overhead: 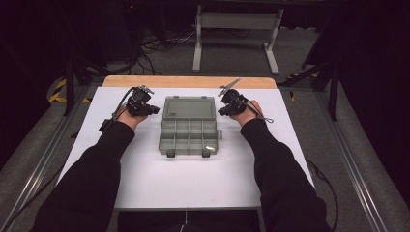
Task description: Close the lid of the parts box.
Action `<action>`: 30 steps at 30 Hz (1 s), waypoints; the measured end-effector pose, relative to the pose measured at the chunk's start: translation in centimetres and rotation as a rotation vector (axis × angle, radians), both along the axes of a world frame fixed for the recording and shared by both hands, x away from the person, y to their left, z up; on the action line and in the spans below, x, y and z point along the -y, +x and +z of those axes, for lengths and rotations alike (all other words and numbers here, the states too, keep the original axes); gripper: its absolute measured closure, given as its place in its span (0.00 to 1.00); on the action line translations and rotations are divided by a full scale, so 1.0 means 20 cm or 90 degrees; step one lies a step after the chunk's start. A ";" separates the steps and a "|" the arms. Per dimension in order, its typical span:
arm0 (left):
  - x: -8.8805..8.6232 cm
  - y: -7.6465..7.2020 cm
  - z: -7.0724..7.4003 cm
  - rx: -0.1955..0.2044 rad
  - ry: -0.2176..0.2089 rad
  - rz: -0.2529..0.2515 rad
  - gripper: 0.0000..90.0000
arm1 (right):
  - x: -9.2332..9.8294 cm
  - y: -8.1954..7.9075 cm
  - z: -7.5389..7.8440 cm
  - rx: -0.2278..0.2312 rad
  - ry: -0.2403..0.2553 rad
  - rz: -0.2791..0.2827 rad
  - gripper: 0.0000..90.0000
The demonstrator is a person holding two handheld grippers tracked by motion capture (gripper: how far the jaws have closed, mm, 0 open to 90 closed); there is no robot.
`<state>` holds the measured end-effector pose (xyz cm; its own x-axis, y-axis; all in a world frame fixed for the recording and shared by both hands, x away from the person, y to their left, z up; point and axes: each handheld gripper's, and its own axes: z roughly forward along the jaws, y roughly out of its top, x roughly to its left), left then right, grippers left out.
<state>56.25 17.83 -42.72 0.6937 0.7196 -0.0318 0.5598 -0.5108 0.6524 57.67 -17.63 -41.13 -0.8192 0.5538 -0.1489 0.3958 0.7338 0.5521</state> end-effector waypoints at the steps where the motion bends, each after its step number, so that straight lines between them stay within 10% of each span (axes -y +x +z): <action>1: 0.00 0.00 -0.01 -0.006 -0.001 0.000 0.97 | 0.00 0.00 -0.01 0.002 -0.001 -0.003 1.00; 30: 0.03 0.08 -0.14 -0.052 -0.013 0.002 1.00 | -0.02 0.06 -0.15 -0.022 0.008 -0.019 1.00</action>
<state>57.86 17.24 -45.62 0.6858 0.7204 -0.1030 0.6132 -0.4958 0.6149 58.84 -17.32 -44.15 -0.8068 0.5798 -0.1139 0.4365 0.7148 0.5464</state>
